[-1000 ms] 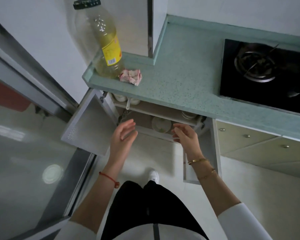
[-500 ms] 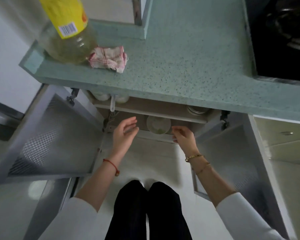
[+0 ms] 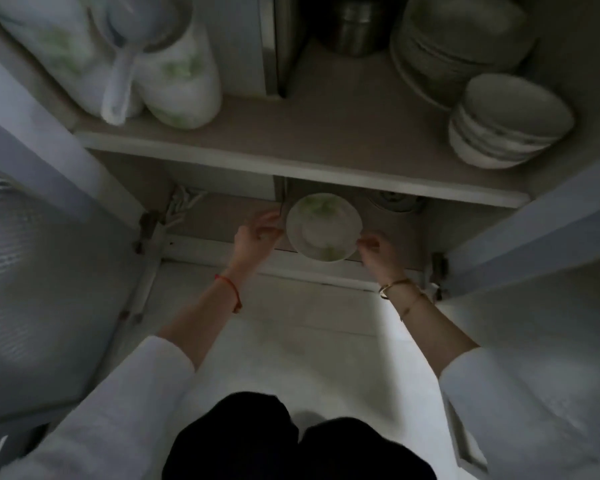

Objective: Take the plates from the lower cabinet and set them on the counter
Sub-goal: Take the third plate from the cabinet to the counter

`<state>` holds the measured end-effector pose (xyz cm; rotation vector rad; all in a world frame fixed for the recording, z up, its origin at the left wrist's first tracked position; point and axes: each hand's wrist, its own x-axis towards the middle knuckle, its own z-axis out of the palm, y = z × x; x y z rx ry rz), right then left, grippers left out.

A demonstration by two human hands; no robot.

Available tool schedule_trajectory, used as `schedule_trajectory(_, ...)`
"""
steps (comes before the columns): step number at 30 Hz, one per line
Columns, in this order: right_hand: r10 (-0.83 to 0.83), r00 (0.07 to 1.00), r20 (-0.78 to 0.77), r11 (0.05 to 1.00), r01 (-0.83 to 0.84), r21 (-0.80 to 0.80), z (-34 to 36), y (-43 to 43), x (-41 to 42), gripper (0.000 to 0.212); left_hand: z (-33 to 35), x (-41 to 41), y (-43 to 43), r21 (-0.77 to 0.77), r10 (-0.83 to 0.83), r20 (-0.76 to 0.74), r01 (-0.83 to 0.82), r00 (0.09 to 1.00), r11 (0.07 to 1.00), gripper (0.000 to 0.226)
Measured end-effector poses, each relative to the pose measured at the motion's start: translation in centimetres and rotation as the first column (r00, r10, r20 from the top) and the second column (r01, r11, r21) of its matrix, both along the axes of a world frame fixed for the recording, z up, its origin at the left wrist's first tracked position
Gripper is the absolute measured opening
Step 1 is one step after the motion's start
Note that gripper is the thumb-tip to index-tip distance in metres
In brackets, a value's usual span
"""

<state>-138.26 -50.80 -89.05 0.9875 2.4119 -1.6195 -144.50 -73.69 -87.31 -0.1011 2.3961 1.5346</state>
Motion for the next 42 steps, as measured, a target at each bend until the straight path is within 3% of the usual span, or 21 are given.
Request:
schedule_trajectory(5, -0.022, 1.000, 0.004, 0.994, 0.021, 0.106, -7.7, 1.4, -3.3, 0.034, -7.9, -4.6, 2.0, 0.009, 0.012, 0.042, -0.012, 0.999, 1.000, 0.046)
schedule_trajectory(8, 0.004, 1.000, 0.001, 0.969, -0.004, 0.249, -10.2, 2.1, -4.6, 0.025, -11.2, -6.7, 2.8, -0.023, 0.013, 0.050, -0.011, 0.999, 1.000, 0.051)
schedule_trajectory(11, 0.027, 0.999, -0.024, 0.927, -0.016, 0.375, -11.7, 2.3, -5.5, 0.026, -13.5, -7.9, 3.7, -0.105, 0.004, 0.044, 0.001, 0.999, 0.994, 0.047)
schedule_trajectory(13, 0.018, 0.998, -0.060, 0.920, 0.007, 0.391, -12.5, 2.5, -5.9, 0.031, -14.5, -8.5, 4.2, -0.129, -0.004, 0.046, 0.010, 0.999, 0.992, 0.032)
schedule_trajectory(15, 0.004, 0.997, -0.075, 0.923, 0.025, 0.384, -13.0, 2.6, -6.2, 0.019, -14.8, -8.8, 4.5, -0.144, -0.021, 0.028, 0.025, 0.999, 0.989, 0.017)
schedule_trajectory(16, 0.002, 0.997, -0.075, 0.924, 0.027, 0.380, -13.4, 2.8, -6.4, 0.014, -15.0, -8.9, 4.5, -0.157, -0.038, 0.016, 0.040, 0.999, 0.987, 0.020)
schedule_trajectory(18, 0.004, 0.997, -0.082, 0.925, 0.027, 0.379, -13.7, 2.9, -6.7, 0.018, -15.4, -9.0, 4.7, -0.190, -0.086, -0.011, 0.083, 0.996, 0.978, 0.051)
schedule_trajectory(20, -0.009, 0.995, -0.103, 0.928, 0.046, 0.370, -14.0, 2.9, -6.9, 0.028, -15.6, -9.1, 4.9, -0.212, -0.102, -0.034, 0.092, 0.994, 0.973, 0.062)
schedule_trajectory(26, -0.082, 0.994, -0.076, 0.939, 0.103, 0.328, -14.6, 2.7, -7.2, 0.034, -16.3, -9.2, 5.3, -0.288, -0.067, -0.076, 0.042, 0.995, 0.957, 0.029)
schedule_trajectory(34, -0.199, 0.971, -0.129, 0.967, 0.216, 0.133, -14.2, 2.8, -6.7, 0.032, -16.3, -8.0, 5.3, -0.252, -0.013, -0.052, 0.000, 0.999, 0.968, 0.035)
schedule_trajectory(42, -0.228, 0.960, -0.161, 0.971, 0.236, 0.035, -11.5, 2.1, -5.1, 0.013, -14.3, -6.1, 3.4, -0.188, -0.019, 0.004, 0.019, 1.000, 0.982, 0.034)
